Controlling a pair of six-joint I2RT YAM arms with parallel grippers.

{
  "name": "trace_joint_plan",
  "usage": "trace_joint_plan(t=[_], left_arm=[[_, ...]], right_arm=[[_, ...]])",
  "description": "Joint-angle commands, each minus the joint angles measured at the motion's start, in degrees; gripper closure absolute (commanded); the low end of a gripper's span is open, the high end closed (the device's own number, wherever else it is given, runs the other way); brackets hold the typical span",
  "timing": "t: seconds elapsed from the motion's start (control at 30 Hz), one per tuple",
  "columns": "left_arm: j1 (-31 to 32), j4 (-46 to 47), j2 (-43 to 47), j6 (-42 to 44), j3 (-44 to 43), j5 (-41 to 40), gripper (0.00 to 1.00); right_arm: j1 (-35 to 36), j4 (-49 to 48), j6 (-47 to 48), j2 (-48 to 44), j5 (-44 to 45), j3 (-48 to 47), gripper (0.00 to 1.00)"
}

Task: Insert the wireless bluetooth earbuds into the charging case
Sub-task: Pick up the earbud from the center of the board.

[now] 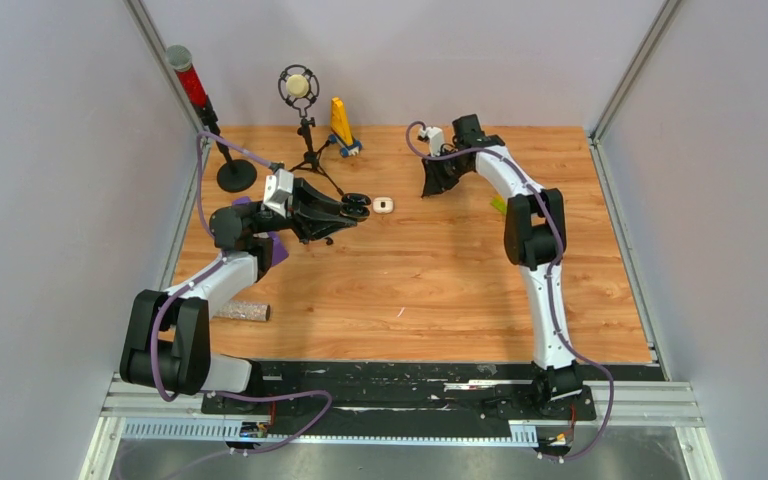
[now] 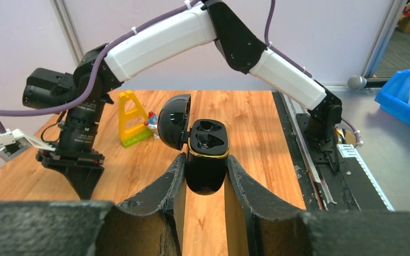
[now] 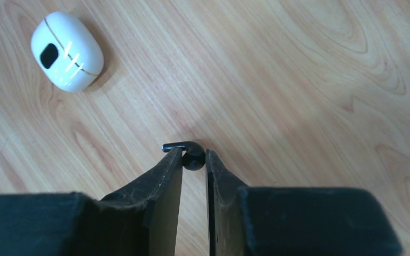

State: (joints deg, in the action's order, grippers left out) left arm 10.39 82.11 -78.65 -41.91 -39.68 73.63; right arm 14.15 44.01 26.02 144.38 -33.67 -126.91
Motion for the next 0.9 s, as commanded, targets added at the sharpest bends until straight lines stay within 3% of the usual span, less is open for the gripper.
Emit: trace_joint_plan(t=[0.0,0.2,0.47,0.63,0.87], left_arm=[[-0.3,4.2,0.0,-0.1,-1.3,-1.1,1.00],[-0.2,4.2,-1.3,0.7,-0.5,-4.0,1.00],[0.2,-0.5,-2.2,5.8,1.8,-7.1,1.00],[0.5,-3.5,-1.8,7.1,2.1,-8.5,1.00],[0.8,-7.4,-1.3,7.9,1.9,-10.3,1.00]], right_arm=[[-0.1,-2.4,-0.9,-8.2,-2.0,2.0,0.80],[0.1,-4.4,1.0,-16.4,0.5,6.0,0.80],[2.5,-4.9,8.8,-33.8,9.6,10.6,0.80],[8.3,-5.0,14.5,-45.9,17.3,12.6,0.79],[24.7,-5.8,24.6,-55.4,31.5,17.6,0.78]])
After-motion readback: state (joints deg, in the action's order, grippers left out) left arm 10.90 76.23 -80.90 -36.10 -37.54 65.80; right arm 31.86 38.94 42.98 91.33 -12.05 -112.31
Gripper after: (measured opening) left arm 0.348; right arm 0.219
